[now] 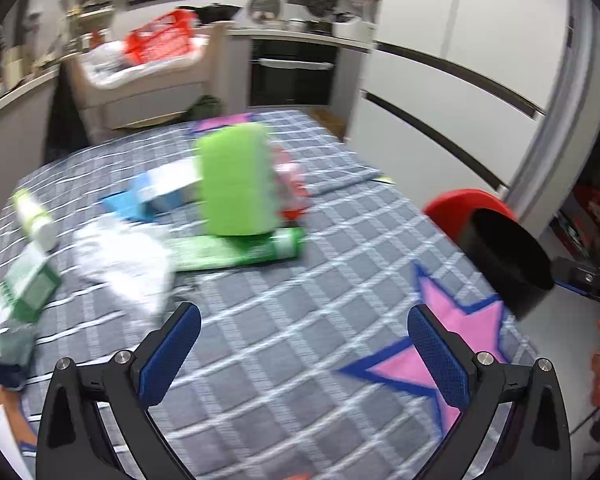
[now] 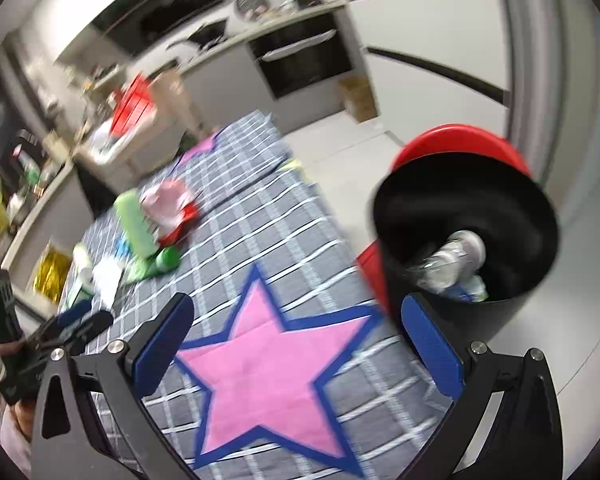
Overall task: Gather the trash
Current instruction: 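Move both open tools back over the trash on the table, then grasp the blue-teal crumpled wrapper with the left tool while the right tool grasps the green sponge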
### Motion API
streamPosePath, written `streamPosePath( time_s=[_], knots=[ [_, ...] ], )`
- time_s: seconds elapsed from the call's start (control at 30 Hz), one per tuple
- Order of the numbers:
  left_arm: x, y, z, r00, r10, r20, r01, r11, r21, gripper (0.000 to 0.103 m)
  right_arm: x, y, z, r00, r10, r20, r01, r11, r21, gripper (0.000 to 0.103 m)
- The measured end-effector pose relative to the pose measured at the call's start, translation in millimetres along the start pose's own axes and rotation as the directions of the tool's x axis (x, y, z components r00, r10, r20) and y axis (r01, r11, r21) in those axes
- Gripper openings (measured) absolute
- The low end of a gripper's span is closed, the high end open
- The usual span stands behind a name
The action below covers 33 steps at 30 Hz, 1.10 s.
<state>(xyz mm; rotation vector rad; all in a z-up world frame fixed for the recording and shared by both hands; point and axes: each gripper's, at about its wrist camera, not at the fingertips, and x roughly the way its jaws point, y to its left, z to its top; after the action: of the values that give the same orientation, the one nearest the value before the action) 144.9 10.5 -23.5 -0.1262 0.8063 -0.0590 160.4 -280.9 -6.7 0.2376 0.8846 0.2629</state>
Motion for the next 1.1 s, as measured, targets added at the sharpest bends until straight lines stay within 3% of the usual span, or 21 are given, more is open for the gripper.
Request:
streamPosePath(
  time_s=[0.2,0.27,0.4,0.6,0.73,0.9,1.1],
  knots=[
    [-27.1,75.6,-13.5,0.985,0.159,0.063,-0.154,0.984,-0.086,0.103,26.4,61.4,-8.0,0.997,0.036,-0.065,-0.042,0.995,-0.092,0.103],
    [-36.8,107.3,-20.2,0.971,0.228,0.077,-0.217,0.967,-0.134,0.103,36.8,83.5,-11.4,0.995,0.052,-0.091,-0.063,0.990,-0.126,0.103],
    [-47.2,164.5,-35.2,0.955,0.292,0.059,-0.269,0.930,-0.251,0.103,59.0,130.4,-17.3,0.988,0.074,-0.136,-0.101,0.974,-0.201,0.103],
    [-46.1,235.1,-59.4,0.954,0.298,0.005,-0.263,0.850,-0.456,0.103,92.5,195.7,-24.7,0.976,0.094,-0.196,-0.150,0.943,-0.297,0.103],
    [-39.7,256.6,-68.7,0.953,0.301,-0.009,-0.262,0.815,-0.517,0.103,108.6,226.5,-22.0,0.982,0.065,-0.177,-0.126,0.925,-0.360,0.103],
    [-30.3,265.4,-73.2,0.955,0.296,-0.014,-0.257,0.803,-0.537,0.103,126.5,235.6,0.2,0.992,0.010,-0.128,-0.057,0.928,-0.368,0.103],
    [-26.8,265.8,-72.0,0.948,0.318,-0.014,-0.282,0.818,-0.502,0.103,151.8,238.5,32.3,0.996,-0.038,-0.079,0.006,0.932,-0.361,0.101]
  ],
)
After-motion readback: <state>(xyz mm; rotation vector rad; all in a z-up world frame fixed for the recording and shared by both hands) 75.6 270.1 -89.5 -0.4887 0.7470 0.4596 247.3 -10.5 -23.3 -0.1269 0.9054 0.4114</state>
